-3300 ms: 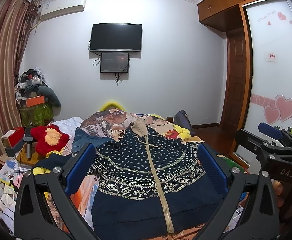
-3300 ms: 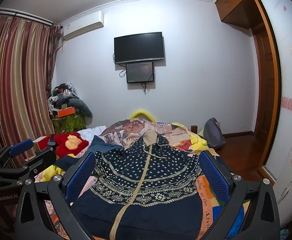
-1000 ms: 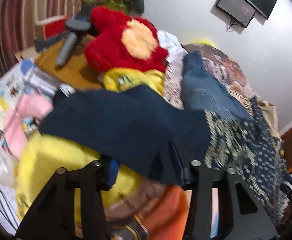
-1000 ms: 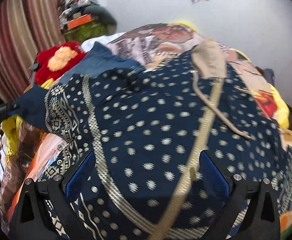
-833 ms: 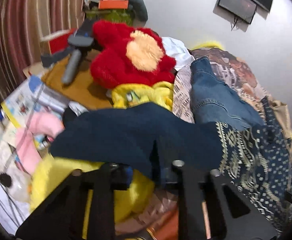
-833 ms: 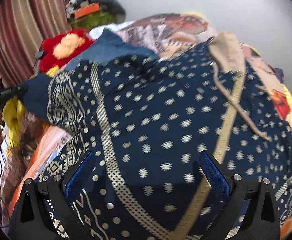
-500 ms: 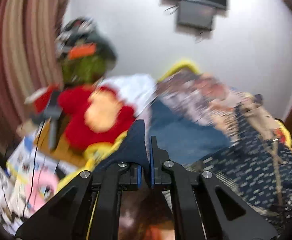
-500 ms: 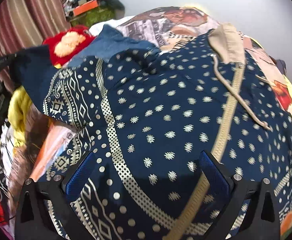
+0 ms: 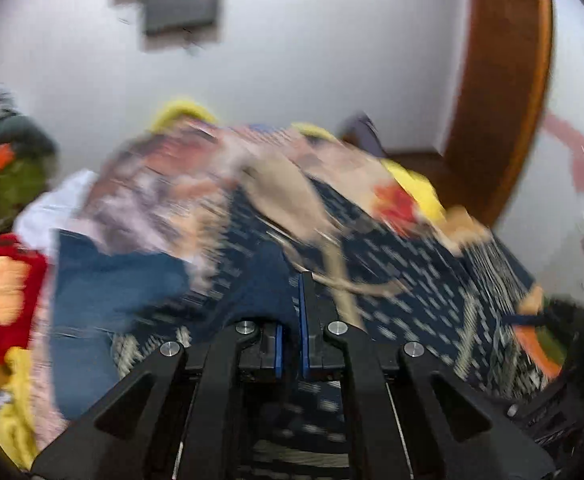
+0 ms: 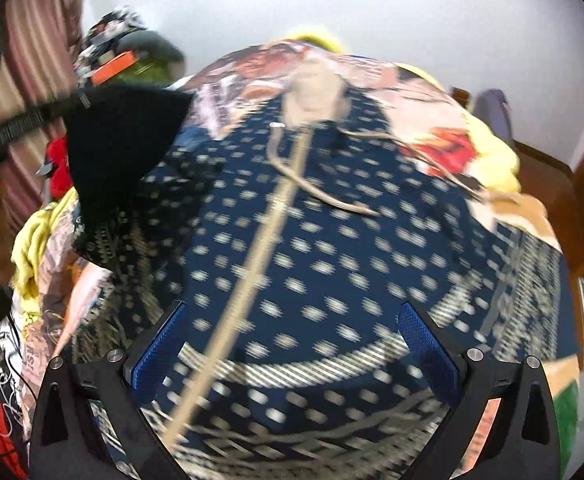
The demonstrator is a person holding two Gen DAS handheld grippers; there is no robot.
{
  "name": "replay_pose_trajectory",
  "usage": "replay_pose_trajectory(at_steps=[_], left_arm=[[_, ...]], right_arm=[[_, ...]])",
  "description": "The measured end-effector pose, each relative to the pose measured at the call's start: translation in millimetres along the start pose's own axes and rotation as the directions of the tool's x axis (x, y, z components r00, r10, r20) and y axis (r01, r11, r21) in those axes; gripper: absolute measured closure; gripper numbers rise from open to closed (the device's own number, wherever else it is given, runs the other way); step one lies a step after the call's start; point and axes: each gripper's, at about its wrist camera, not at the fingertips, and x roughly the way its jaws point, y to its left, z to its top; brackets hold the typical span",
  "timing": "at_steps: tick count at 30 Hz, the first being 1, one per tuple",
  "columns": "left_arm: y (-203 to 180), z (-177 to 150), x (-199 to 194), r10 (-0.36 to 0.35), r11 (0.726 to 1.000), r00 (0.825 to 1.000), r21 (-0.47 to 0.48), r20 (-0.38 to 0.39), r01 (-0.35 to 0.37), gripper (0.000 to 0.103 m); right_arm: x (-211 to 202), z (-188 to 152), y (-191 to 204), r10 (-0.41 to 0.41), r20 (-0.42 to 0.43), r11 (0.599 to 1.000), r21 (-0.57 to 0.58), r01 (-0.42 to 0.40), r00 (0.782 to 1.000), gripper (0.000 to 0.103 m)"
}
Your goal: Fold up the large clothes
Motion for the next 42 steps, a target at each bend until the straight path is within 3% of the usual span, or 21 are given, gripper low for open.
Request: replay_pose_trajectory(at_steps=[3, 7, 11, 13, 15, 18, 24, 27, 30, 33, 37, 42], left_arm=[[-48, -23, 37, -0.052, 0.996, 0.992, 0.067, -0.117, 0.060, 0.098], [-96, -59, 65, -0.040, 0.985, 0.975, 0.153, -0.216, 0.075, 0.098], [-105, -78, 74, -0.025, 0.985, 0.962, 0.160, -0.273, 0.071, 0.095], [-101, -78, 68, -0.058, 0.987, 0.957, 0.125, -0.285, 0.097, 0.080], [-97, -79, 61, -0.101, 0.987, 0.946, 0.088, -0.309, 0.134, 0.043], [-90, -84, 33, -0.091, 0.985, 0.958, 0.115, -0.271, 0.126, 0.041], [-20, -90, -22, 0.057, 0.996, 0.982, 0.076, -0.178, -0.044, 0.031], [27, -94, -37, 0.154, 0.988, 0.975, 0.036, -0.161, -0.150, 0.031], [69, -104, -38, 0.208, 0.977, 0.961, -0.019, -0.181, -0.214, 0.031], [109, -121, -30, 0.225, 0.966, 0.949, -0.078, -0.223, -0.247, 0.031], [130, -140, -17, 0.218, 0.963, 0.941, -0.102, -0.258, -0.251, 0.031], [138, -158, 11, 0.192, 0.964, 0.939, -0.125, -0.284, -0.235, 0.031]], right_arm=[[-5, -13, -27, -0.027, -0.018, 0.999, 0.040, 0.028, 0.999, 0.000], [-9, -32, -56, -0.059, -0.052, 0.995, 0.077, 0.063, 0.997, 0.000], [-12, -47, -69, -0.084, -0.071, 0.993, 0.079, 0.089, 0.994, 0.000], [-16, -51, -70, -0.094, -0.068, 0.993, 0.071, 0.098, 0.993, 0.000], [-20, -53, -70, -0.099, -0.056, 0.993, 0.062, 0.102, 0.993, 0.000], [-26, -47, -62, -0.098, -0.030, 0.994, 0.047, 0.099, 0.995, 0.000], [-30, -22, -24, -0.058, 0.025, 0.998, -0.021, 0.058, 0.998, 0.000], [-23, -7, 7, -0.034, 0.052, 0.996, -0.087, 0.038, 0.998, 0.000], [-4, 6, 45, -0.006, 0.050, 0.987, -0.159, 0.014, 0.999, 0.000], [23, 16, 80, 0.022, 0.022, 0.975, -0.222, -0.017, 1.000, 0.000], [66, 24, 118, 0.042, -0.049, 0.959, -0.278, -0.054, 0.998, 0.002], [117, 27, 143, 0.014, -0.125, 0.940, -0.335, -0.055, 0.992, 0.017]])
